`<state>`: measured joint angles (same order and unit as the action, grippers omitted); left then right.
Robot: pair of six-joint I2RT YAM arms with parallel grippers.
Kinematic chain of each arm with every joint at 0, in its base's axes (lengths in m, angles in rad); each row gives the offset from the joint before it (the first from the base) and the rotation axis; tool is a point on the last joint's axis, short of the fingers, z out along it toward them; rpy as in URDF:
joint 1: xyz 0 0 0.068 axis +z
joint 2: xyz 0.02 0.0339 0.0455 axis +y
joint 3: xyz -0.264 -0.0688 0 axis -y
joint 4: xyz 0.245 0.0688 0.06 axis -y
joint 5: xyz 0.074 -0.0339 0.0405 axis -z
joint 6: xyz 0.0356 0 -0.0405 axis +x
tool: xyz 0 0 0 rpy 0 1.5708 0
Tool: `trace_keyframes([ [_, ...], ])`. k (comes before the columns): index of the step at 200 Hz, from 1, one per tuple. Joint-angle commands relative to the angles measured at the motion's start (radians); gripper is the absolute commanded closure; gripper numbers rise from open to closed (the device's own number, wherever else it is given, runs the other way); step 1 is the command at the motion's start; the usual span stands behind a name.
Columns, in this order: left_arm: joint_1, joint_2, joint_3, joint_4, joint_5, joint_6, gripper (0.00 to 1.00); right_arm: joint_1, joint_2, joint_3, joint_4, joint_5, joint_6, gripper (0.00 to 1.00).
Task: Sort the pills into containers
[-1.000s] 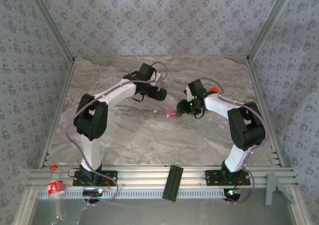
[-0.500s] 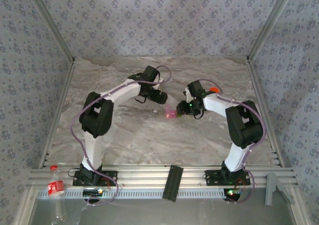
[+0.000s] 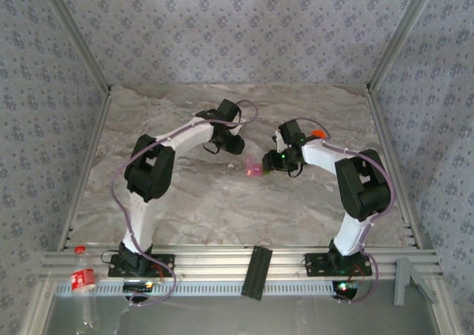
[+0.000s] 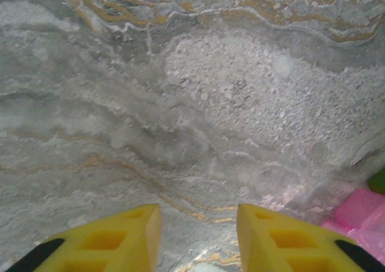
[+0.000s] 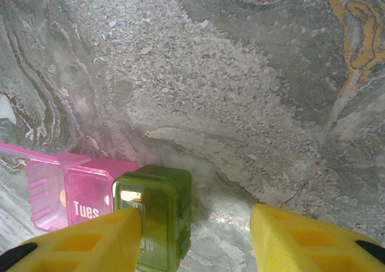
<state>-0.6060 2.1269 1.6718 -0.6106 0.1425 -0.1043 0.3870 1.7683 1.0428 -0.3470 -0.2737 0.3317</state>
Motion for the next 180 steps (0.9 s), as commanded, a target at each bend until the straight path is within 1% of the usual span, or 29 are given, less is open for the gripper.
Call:
trace_keyframes([
  [1, -0.014, 0.016, 0.038, -0.027, 0.041, 0.002, 0.78, 0.005, 0.035, -0.023, -0.012, 0.041, -0.002, 0.48],
  [18, -0.02, 0.023, 0.047, -0.03, 0.055, 0.002, 0.95, 0.006, 0.034, -0.024, -0.011, 0.044, -0.001, 0.48],
  [27, -0.023, 0.027, 0.053, -0.033, 0.06, 0.003, 1.0, 0.007, 0.035, -0.024, -0.011, 0.044, -0.002, 0.48],
  [91, -0.051, 0.023, 0.059, -0.047, 0.101, 0.01, 1.0, 0.013, 0.037, -0.026, -0.01, 0.051, 0.006, 0.49],
  [180, -0.095, -0.064, -0.028, -0.016, 0.149, -0.005, 1.0, 0.013, 0.043, -0.026, -0.011, 0.059, 0.008, 0.49],
])
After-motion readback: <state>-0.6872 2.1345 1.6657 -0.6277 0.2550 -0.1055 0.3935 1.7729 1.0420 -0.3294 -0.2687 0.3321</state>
